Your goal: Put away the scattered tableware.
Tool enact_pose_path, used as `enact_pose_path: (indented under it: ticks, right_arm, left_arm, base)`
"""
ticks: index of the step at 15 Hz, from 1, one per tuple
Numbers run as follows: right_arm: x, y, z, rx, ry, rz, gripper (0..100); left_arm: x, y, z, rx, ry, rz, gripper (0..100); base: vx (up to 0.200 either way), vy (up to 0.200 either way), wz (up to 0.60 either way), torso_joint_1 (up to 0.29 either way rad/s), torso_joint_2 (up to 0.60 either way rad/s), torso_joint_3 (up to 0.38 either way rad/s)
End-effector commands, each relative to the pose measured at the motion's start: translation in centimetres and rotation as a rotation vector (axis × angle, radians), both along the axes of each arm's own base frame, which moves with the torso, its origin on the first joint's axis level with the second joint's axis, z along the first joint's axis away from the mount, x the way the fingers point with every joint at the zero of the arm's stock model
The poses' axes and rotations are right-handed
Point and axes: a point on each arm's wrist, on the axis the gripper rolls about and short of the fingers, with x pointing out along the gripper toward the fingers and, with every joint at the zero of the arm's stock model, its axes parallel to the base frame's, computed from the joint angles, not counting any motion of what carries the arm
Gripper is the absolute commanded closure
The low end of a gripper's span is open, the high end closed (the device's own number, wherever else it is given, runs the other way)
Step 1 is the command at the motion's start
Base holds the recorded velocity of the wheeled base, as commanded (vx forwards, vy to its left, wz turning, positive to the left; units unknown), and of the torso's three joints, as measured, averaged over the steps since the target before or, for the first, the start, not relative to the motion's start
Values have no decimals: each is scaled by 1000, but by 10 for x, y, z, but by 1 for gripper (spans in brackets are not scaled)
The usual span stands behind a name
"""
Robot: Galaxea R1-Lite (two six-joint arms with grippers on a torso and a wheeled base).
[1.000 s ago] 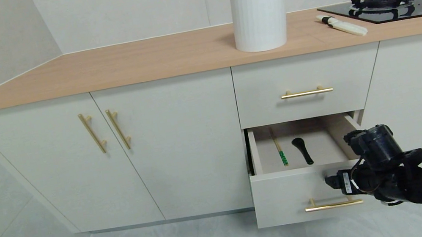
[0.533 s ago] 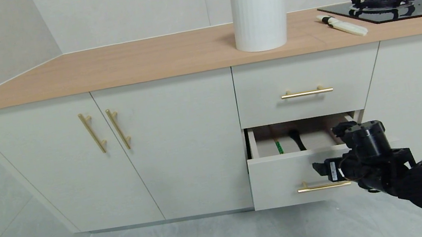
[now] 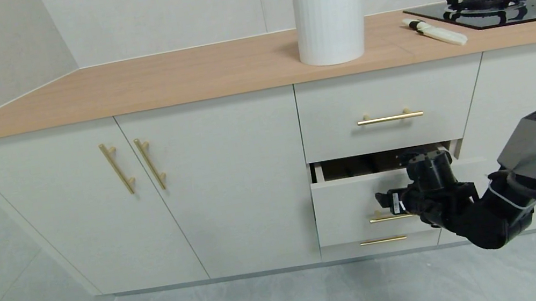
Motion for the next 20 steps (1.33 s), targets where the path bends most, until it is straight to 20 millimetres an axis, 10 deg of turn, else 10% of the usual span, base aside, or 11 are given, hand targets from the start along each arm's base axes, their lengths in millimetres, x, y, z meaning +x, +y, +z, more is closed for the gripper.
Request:
enact_pose_path:
  ticks: [1, 20]
  right_arm:
    - [18, 1, -11, 5, -11, -19, 0]
    - [86, -16, -24, 136, -223, -243, 0]
  left_arm:
    - [0, 0, 0, 0, 0, 1, 0]
    - [0, 0, 0, 0, 0, 1, 0]
  base:
    - [0, 0, 0, 0, 0, 0]
    - [0, 0, 0, 0, 0, 0]
